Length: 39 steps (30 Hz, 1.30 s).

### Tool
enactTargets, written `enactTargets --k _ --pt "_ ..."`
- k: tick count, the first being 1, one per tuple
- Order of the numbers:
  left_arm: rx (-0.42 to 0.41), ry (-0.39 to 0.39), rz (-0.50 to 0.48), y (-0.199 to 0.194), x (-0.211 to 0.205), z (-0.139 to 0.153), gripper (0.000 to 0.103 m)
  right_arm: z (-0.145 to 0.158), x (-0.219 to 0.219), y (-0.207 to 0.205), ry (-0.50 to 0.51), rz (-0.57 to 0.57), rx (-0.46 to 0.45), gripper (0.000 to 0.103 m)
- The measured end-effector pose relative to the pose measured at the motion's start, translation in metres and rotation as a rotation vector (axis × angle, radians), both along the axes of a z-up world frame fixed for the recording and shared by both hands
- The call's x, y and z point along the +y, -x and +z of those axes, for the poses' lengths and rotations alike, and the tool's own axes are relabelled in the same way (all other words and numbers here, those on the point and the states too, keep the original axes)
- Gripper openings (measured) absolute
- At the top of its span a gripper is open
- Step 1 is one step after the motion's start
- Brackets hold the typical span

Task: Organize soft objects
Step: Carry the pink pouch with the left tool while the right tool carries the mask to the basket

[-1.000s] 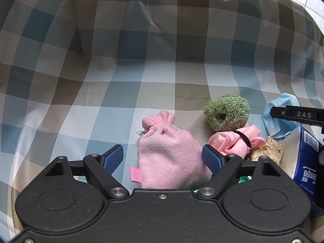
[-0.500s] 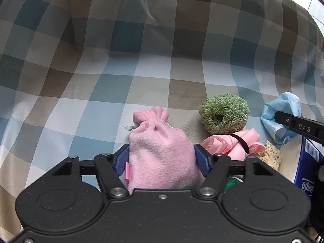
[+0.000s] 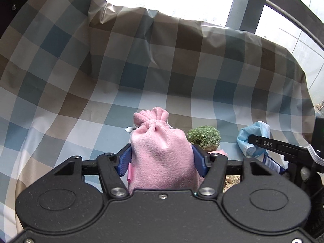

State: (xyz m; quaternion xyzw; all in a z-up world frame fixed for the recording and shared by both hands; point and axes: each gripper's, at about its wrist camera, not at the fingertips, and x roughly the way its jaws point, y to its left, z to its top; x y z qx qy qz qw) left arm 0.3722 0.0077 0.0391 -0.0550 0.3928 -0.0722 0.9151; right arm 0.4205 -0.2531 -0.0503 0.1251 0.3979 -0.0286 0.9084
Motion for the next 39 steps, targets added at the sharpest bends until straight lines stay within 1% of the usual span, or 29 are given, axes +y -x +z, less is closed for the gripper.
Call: enactTargets --k 3,5,9,13,17,21,27,35,39 --pt "-0.036 0.010 -0.036 0.029 -0.004 0.011 0.058 0.002 -0.006 0.003 -0.032 -0.015 -0.026 0.029" --pt "-0.045 0.028 -0.065 0.048 -0.006 0.014 0.058 0.004 -0.007 0.007 -0.037 -0.025 -0.047 0.029" --pt "-0.058 0.045 -0.113 0.090 -0.010 0.019 0.058 0.010 -0.005 0.017 -0.019 -0.022 -0.117 0.029" --pt "-0.069 0.058 -0.141 0.130 -0.010 0.023 0.058 0.015 -0.002 0.026 0.005 -0.030 -0.177 0.029" --pt "-0.042 0.076 -0.149 0.162 -0.007 0.018 0.058 0.018 -0.006 0.032 -0.006 -0.046 -0.217 0.029" --pt "-0.017 0.063 -0.130 0.190 -0.003 0.009 0.058 0.021 -0.009 0.036 -0.020 -0.047 -0.245 0.029" --pt "0.027 0.067 -0.114 0.227 0.005 -0.007 0.058 0.024 -0.013 0.041 -0.028 -0.107 -0.262 0.030" --pt "0.054 0.049 -0.097 0.265 0.012 -0.021 0.058 0.032 -0.001 0.041 0.074 -0.119 -0.260 0.030" --pt "0.062 0.055 -0.105 0.280 0.012 -0.026 0.058 0.052 0.004 0.047 0.134 -0.118 -0.282 0.030"
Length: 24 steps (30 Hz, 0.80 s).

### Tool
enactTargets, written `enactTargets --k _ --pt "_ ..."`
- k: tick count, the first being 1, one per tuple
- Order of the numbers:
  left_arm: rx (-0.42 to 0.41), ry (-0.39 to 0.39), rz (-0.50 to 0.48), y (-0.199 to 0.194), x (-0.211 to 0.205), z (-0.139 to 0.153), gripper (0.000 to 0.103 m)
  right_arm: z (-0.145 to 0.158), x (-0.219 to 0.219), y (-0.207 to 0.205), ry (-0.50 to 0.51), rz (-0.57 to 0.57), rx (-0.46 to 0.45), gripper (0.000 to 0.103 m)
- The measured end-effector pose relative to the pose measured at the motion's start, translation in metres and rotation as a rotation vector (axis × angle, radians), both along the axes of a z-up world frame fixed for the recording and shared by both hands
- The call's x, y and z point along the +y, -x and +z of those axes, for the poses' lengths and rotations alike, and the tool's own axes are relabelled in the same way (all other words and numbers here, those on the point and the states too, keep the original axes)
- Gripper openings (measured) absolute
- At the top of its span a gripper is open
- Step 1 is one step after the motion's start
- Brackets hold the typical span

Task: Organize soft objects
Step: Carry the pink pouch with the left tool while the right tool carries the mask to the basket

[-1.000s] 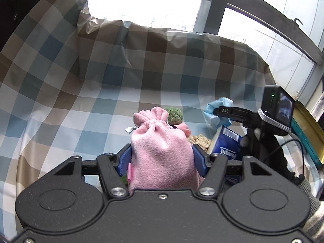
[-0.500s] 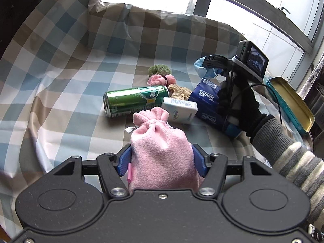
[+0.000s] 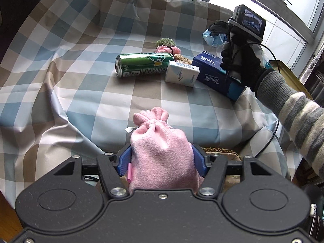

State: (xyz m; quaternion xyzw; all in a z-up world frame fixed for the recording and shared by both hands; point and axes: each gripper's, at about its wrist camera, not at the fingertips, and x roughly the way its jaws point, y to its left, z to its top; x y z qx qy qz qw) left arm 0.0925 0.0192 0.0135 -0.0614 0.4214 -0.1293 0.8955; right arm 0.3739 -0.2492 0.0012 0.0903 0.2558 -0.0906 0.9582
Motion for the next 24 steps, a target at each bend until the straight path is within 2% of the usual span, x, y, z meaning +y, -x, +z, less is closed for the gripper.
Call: enactTargets --k 2,5,9,13,18,24 --pt "0.006 0.008 -0.009 0.005 -0.001 -0.002 0.058 0.017 0.000 0.010 0.002 0.003 -0.024 0.030" --pt "0.008 0.014 -0.021 0.009 -0.003 -0.003 0.058 0.050 -0.006 0.038 -0.046 0.026 -0.092 0.030" --pt "0.004 0.018 -0.034 0.015 -0.006 -0.004 0.058 0.092 -0.010 0.093 -0.072 0.069 -0.192 0.031" --pt "0.003 0.019 -0.046 0.023 -0.009 -0.004 0.058 0.121 -0.010 0.160 -0.088 0.135 -0.257 0.032" --pt "-0.003 0.033 -0.062 0.034 -0.014 -0.002 0.058 0.142 -0.003 0.245 -0.045 0.187 -0.304 0.032" --pt "0.033 0.071 -0.126 0.050 -0.021 -0.004 0.058 0.142 0.007 0.326 -0.077 0.240 -0.296 0.032"
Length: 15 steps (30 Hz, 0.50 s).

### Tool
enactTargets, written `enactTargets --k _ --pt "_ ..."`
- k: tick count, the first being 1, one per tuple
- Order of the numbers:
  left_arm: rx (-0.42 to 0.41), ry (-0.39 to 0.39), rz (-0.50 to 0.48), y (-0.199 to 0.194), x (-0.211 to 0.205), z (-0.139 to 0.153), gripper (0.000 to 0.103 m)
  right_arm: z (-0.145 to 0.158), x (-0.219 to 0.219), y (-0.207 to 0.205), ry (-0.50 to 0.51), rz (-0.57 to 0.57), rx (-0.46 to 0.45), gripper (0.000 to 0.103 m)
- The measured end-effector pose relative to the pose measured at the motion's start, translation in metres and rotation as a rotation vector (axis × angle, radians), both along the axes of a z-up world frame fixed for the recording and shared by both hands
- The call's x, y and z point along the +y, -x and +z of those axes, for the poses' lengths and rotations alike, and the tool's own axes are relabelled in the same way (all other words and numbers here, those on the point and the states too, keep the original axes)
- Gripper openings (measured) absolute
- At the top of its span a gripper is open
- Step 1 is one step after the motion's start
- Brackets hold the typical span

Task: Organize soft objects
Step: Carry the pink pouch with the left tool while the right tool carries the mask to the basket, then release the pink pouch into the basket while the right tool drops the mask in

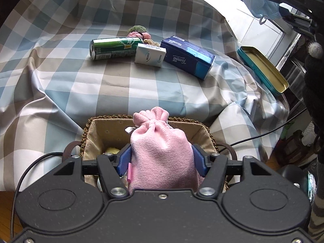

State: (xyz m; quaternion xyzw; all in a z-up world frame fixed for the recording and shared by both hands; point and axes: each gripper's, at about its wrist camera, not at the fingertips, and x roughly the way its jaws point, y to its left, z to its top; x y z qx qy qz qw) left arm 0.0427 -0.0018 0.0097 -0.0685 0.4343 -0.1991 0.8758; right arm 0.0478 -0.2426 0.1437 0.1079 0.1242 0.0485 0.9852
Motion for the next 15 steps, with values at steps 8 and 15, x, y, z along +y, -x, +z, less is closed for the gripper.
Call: enactTargets --k 8,15 --pt "0.050 0.003 -0.069 0.025 -0.006 -0.006 0.059 -0.020 0.028 0.079 0.006 0.036 0.072 0.032" --pt "0.050 0.007 -0.059 0.029 0.000 -0.007 0.059 -0.047 0.042 0.110 0.007 0.013 0.174 0.032"
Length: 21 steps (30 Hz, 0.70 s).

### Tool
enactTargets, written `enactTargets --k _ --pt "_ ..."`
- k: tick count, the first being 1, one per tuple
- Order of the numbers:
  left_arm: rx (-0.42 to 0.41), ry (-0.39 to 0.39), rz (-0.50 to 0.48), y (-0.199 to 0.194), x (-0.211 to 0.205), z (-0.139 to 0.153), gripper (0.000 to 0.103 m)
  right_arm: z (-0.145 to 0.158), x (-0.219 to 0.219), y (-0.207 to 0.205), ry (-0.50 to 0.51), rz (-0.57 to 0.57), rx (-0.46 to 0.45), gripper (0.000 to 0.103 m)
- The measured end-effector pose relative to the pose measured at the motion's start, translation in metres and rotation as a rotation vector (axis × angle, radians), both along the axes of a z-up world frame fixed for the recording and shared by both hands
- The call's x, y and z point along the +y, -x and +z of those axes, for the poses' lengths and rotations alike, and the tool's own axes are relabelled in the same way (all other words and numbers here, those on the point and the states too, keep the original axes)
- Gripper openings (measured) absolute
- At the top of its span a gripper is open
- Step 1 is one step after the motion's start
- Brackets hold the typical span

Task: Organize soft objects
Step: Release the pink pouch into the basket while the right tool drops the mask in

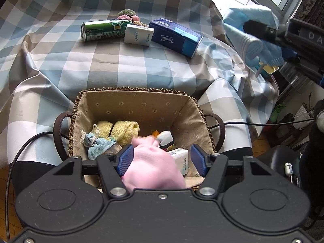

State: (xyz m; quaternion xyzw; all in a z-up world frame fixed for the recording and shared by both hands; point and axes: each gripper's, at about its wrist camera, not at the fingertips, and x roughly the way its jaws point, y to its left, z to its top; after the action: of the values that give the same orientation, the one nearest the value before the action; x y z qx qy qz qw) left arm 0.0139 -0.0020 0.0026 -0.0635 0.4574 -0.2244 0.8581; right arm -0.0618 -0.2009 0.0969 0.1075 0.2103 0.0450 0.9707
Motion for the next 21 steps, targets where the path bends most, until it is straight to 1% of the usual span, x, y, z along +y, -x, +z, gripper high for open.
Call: enactTargets --k 3,6,8,11,13,16,21 --pt "-0.010 0.007 0.010 0.000 0.001 0.002 0.059 -0.008 -0.003 0.005 -0.022 -0.007 0.038 0.032" --pt "-0.023 0.006 0.055 0.001 0.007 0.004 0.059 -0.014 -0.008 0.005 -0.044 -0.017 0.077 0.032" --pt "-0.036 0.000 0.123 -0.001 0.014 0.005 0.068 -0.016 -0.008 0.005 -0.046 -0.019 0.094 0.032" --pt "-0.089 -0.065 0.232 0.000 0.022 0.010 0.068 -0.023 -0.005 0.002 -0.038 -0.017 0.133 0.032" --pt "-0.114 -0.097 0.279 0.000 0.026 0.012 0.069 -0.028 -0.002 0.000 -0.037 -0.003 0.164 0.032" --pt "-0.121 -0.112 0.316 0.000 0.030 0.012 0.069 -0.036 0.004 -0.002 -0.026 0.034 0.209 0.034" --pt "-0.120 -0.131 0.320 0.001 0.029 0.010 0.069 -0.045 0.018 0.003 0.006 0.089 0.245 0.035"
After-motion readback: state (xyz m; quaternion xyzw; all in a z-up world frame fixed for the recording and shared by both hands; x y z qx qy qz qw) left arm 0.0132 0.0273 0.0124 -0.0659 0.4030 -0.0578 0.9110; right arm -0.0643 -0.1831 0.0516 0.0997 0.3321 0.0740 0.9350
